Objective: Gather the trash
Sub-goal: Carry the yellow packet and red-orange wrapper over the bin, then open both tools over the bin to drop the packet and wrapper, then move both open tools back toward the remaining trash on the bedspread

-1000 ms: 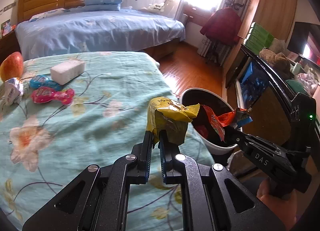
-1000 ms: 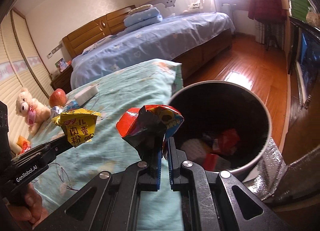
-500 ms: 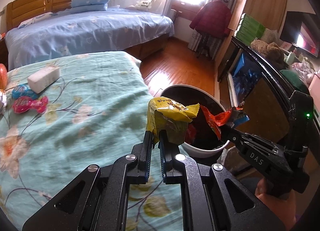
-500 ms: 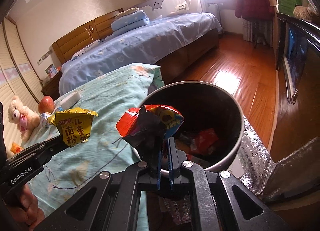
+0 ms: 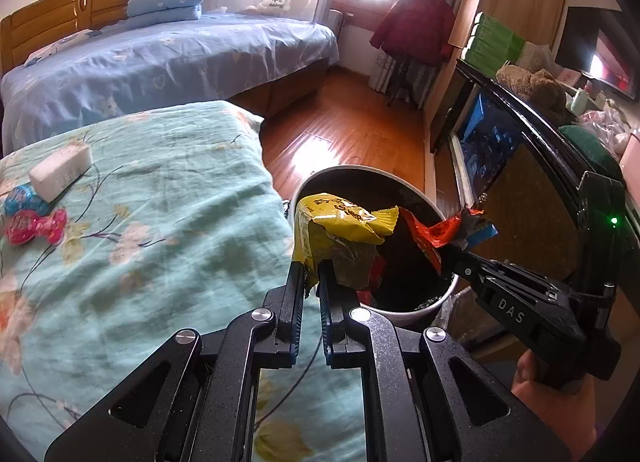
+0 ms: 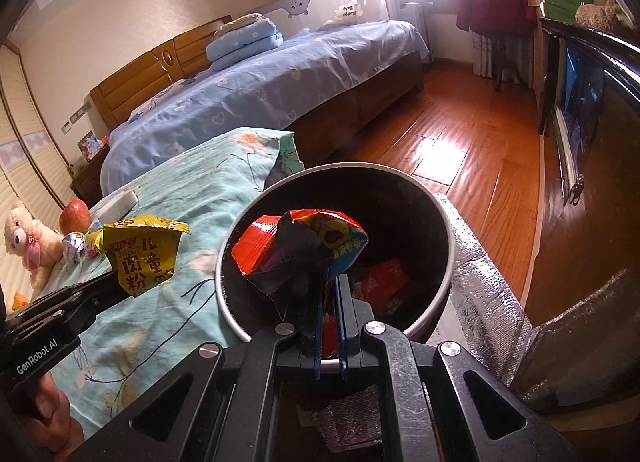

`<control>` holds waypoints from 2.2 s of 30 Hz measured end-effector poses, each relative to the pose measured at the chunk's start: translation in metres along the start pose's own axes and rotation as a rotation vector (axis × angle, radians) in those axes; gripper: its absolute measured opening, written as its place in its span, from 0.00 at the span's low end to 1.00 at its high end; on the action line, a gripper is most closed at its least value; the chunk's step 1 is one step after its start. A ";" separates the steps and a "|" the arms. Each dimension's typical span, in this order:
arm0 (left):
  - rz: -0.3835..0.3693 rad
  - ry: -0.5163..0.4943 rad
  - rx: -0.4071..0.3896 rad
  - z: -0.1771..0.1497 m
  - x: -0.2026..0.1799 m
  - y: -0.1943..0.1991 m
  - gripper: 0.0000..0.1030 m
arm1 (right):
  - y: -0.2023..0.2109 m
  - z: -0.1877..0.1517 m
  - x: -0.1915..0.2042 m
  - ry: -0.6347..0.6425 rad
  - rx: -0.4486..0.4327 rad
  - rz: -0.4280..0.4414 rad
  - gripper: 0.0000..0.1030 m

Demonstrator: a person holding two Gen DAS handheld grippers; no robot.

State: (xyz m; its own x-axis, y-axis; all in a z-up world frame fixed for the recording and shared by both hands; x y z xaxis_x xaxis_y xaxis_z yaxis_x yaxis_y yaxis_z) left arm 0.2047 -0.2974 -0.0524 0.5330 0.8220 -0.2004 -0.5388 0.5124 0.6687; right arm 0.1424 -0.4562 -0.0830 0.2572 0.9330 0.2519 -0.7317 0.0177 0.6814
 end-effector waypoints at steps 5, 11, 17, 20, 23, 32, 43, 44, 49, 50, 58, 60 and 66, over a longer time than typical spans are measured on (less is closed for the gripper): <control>-0.009 -0.026 0.010 0.005 -0.010 -0.008 0.07 | -0.006 0.004 -0.006 0.005 0.017 -0.007 0.06; -0.013 -0.044 0.023 0.009 -0.018 -0.017 0.07 | -0.016 0.010 -0.015 0.001 0.036 -0.011 0.06; -0.010 -0.057 0.040 0.014 -0.024 -0.029 0.07 | -0.024 0.015 -0.021 0.002 0.050 -0.021 0.06; -0.009 -0.062 0.047 0.015 -0.026 -0.035 0.07 | -0.026 0.018 -0.023 0.004 0.052 -0.026 0.06; -0.009 -0.065 0.057 0.015 -0.027 -0.041 0.07 | -0.030 0.021 -0.025 0.004 0.059 -0.030 0.07; -0.001 -0.047 0.076 0.019 -0.024 -0.045 0.26 | -0.041 0.026 -0.031 -0.004 0.098 -0.048 0.35; 0.016 0.025 0.049 -0.003 0.006 -0.011 0.33 | -0.019 0.023 -0.023 -0.048 0.048 -0.015 0.61; 0.021 0.033 0.045 -0.005 0.011 -0.007 0.34 | -0.017 0.023 -0.020 -0.049 0.042 -0.006 0.64; 0.060 0.090 0.025 -0.018 0.040 0.013 0.36 | -0.009 0.017 0.007 -0.033 0.028 0.048 0.76; 0.070 0.100 0.022 -0.020 0.045 0.016 0.39 | -0.008 0.016 0.012 -0.029 0.026 0.058 0.77; 0.160 0.197 -0.014 -0.037 0.101 0.048 0.49 | -0.008 0.003 0.067 0.029 0.028 0.149 0.84; 0.180 0.221 -0.021 -0.041 0.117 0.054 0.51 | -0.011 -0.001 0.082 0.049 0.040 0.167 0.84; 0.240 0.290 -0.038 -0.054 0.154 0.073 0.62 | -0.021 -0.013 0.119 0.099 0.072 0.216 0.86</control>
State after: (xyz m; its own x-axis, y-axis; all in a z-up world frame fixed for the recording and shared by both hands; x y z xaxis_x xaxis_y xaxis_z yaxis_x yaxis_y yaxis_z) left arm 0.2122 -0.1198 -0.0732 0.1850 0.9532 -0.2390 -0.6525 0.3010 0.6955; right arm 0.1805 -0.3410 -0.0761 0.0339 0.9429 0.3312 -0.7152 -0.2086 0.6671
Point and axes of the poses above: each gripper's, at about its wrist camera, not at the fingertips, and y roughly against the way its jaws point, x to its left, z to its top, the point moved 3 cm from there along -y, roughly the way its jaws point, and after that the axes turned 3 degrees about -x, right-handed, at the moved point
